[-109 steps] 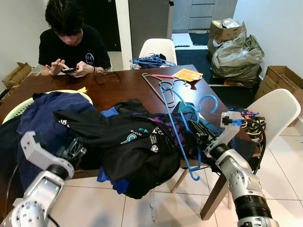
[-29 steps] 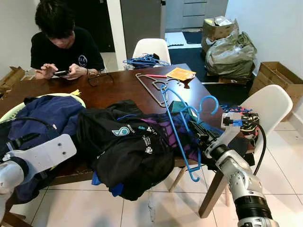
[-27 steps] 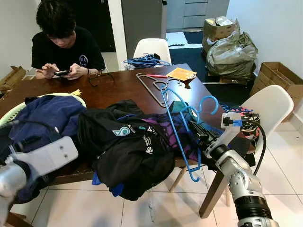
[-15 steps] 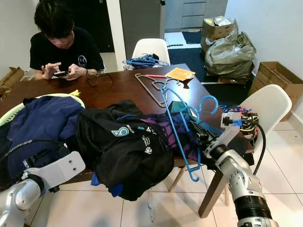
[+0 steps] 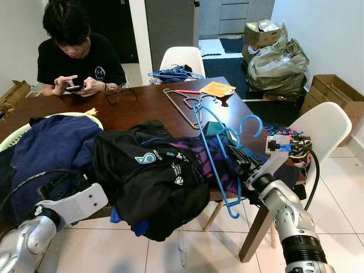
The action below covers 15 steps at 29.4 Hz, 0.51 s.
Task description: Hang hanger
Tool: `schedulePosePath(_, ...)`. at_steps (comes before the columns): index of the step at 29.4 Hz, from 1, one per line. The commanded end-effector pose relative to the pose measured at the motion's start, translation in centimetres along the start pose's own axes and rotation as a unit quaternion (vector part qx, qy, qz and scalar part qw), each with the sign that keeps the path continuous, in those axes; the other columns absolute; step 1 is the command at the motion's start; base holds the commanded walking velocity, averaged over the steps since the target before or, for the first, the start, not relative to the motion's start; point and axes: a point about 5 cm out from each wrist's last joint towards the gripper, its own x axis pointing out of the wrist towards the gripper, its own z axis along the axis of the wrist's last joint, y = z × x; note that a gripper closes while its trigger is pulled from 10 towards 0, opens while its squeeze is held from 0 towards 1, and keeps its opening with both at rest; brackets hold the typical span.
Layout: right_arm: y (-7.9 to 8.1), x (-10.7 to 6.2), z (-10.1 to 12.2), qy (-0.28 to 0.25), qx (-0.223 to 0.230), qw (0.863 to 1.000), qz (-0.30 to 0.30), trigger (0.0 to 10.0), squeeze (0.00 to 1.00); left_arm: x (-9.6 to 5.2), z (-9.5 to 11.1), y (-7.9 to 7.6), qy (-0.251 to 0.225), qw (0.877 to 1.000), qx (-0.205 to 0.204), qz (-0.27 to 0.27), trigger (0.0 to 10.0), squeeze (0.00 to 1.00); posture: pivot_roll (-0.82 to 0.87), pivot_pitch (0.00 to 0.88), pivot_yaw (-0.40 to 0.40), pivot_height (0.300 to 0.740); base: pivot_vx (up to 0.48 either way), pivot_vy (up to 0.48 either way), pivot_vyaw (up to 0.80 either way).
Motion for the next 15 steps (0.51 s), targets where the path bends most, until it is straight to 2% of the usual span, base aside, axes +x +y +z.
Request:
schedulePosePath(1, 0.1, 0.0, 0.0, -0.002, 0.002, 1.0, -0.001, 10.0, 0.0, 0.2, -0.4, 0.1, -0.001, 1.0, -0.009, 0.01, 10.0, 0.0, 0.02, 0.0, 0.032, 0.731, 0.0, 0.0, 0.0)
schedulePosePath(7, 0.0, -0.1, 0.2, -0.004, 0.001, 1.0, -0.001, 10.0, 0.0, 1.5, -0.9, 0.3, -0.012, 0.998, -0.059, 0.032, 10.0, 0.0, 0.01, 0.0, 0.036, 0.731, 0.0, 0.0, 0.0)
schedulePosePath(15, -0.5, -0.8, 0.5, -0.011, -0.005, 1.0, -0.013, 10.0, 0.0, 2.7, -0.4, -0.9, -0.03, 0.998, -0.061, 0.016, 10.0, 0.0, -0.03, 0.0, 0.059, 0.731, 0.0, 0.0, 0.0)
